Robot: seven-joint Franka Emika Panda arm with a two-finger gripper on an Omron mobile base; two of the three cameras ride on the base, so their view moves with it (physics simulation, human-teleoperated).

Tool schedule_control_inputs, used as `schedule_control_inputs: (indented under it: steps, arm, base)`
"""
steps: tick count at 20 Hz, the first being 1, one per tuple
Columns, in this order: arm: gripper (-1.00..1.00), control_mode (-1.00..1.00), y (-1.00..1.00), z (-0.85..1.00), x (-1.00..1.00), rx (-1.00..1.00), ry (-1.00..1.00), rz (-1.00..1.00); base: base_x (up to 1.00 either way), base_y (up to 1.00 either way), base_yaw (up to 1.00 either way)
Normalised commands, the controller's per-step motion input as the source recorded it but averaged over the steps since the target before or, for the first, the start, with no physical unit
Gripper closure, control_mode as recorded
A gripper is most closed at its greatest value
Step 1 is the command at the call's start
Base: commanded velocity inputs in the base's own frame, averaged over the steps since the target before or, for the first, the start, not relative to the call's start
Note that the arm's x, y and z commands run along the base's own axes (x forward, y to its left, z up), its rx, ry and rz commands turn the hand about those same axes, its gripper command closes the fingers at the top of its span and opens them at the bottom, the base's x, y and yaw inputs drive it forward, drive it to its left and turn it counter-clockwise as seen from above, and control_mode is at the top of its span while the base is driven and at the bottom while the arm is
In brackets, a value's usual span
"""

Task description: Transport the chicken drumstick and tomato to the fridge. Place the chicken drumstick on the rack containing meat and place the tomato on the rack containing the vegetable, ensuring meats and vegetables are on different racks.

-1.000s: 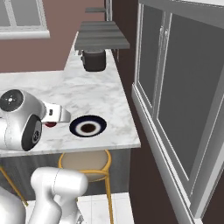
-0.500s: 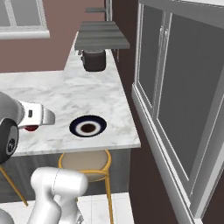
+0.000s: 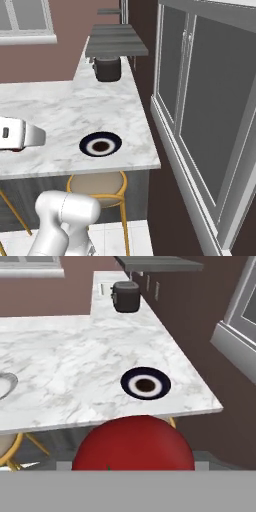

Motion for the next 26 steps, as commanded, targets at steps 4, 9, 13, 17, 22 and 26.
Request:
schedule_control_inputs:
  steps: [4, 9, 13, 17, 22, 26]
  arm:
    - [1.0, 1.0, -0.03, 0.1, -0.2, 0.02, -0.02, -0.05]
    - [1.0, 1.0, 0.0, 0.0, 0.0, 0.0, 0.0, 0.0]
    - [1.0, 1.0, 0.0, 0.0, 0.0, 0.0, 0.0, 0.0]
    - [1.0, 1.0, 0.0, 0.0, 0.0, 0.0, 0.0, 0.0]
    - [1.0, 1.0, 0.0, 0.0, 0.0, 0.0, 0.0, 0.0]
    - [1.0, 1.0, 0.0, 0.0, 0.0, 0.0, 0.0, 0.0]
  base:
    - [-0.73, -0.13, -0.14]
    - [-1.0, 0.04, -0.07]
    - [-1.0, 0.93, 0.18]
    - [-1.0, 1.0, 0.29]
    - [-0.78, 1.0, 0.5]
    - [-0.44, 0.88, 0.72]
